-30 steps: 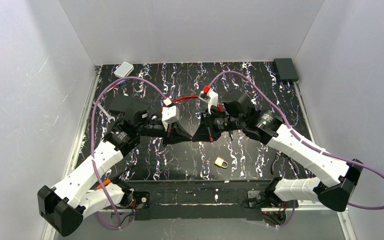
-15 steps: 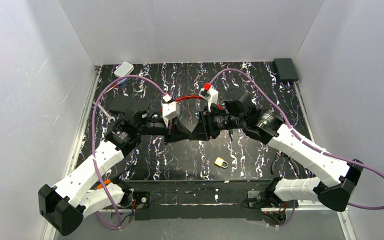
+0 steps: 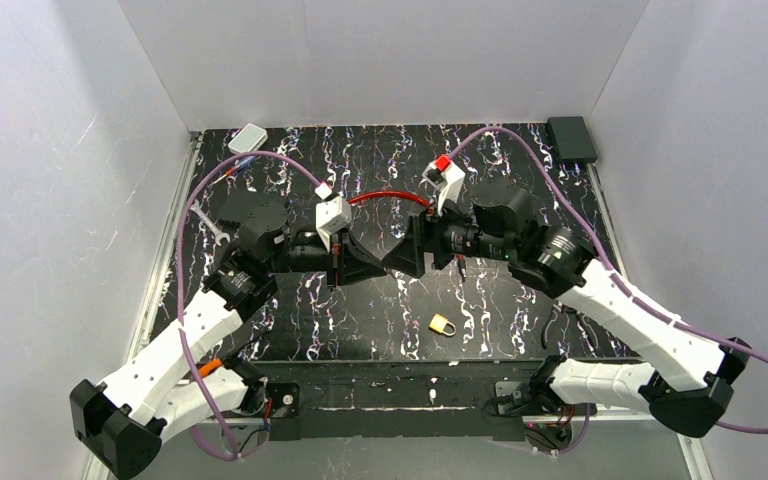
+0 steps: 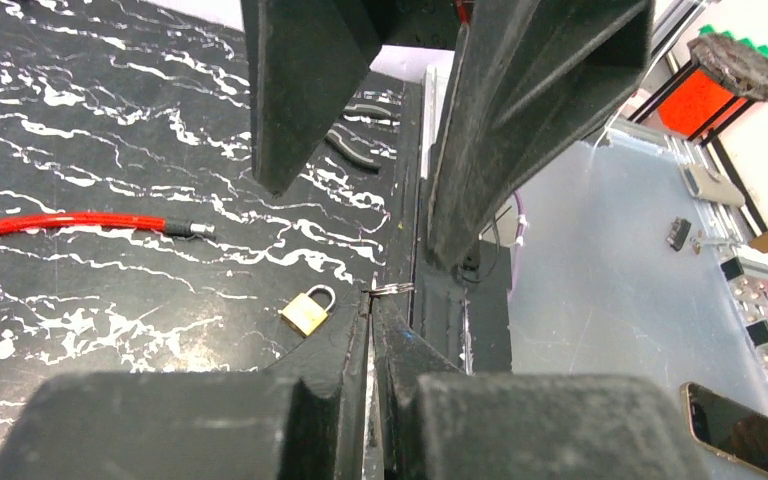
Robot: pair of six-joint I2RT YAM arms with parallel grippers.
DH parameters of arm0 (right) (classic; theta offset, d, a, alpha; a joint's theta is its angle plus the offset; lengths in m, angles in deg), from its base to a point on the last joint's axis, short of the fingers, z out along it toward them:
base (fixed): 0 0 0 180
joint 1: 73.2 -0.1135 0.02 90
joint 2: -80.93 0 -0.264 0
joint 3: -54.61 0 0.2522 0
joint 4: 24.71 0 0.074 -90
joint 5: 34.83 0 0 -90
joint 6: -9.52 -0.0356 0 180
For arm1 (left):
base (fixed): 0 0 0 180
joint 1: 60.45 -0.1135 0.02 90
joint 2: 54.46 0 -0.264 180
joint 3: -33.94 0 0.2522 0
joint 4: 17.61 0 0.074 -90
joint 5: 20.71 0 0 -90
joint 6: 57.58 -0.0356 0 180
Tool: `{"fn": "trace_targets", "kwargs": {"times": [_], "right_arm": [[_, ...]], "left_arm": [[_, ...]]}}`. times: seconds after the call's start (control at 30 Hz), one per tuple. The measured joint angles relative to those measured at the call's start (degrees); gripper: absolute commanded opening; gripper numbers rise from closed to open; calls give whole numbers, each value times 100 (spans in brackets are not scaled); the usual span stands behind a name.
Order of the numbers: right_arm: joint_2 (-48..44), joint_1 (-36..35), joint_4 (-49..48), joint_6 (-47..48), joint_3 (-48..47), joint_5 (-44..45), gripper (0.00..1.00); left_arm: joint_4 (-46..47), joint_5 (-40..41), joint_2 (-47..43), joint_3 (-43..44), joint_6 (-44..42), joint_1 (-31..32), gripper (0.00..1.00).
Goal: Unlock with the key
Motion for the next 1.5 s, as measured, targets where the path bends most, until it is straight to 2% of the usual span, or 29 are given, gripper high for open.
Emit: {"fn": "trace_targets", "kwargs": {"times": [0.17,0.3,0.63,0.87,1.03,1.5], "right_arm": [[-439,4,-271,155,289,-96,67],[-697,4,-564,337,638,-426,62],[-730,4,-1213,619,931,-1071,46],[-527,4,-1497,713,929,-1300,44],[-485,4,-1561,741,927,-1388,35],[-492,4,-1836,739,879,-1606,34]], "left_arm": [[232,46,-214,0,385,0,0],[518,131,-376,4,791,0,0],[1165,400,-553,17,1886,7,0],[1346,466,-625,17,2186,9,0],[1388,505,-625,17,2293,9,0],[1419,529,-625,17,2441,9,0]]}}
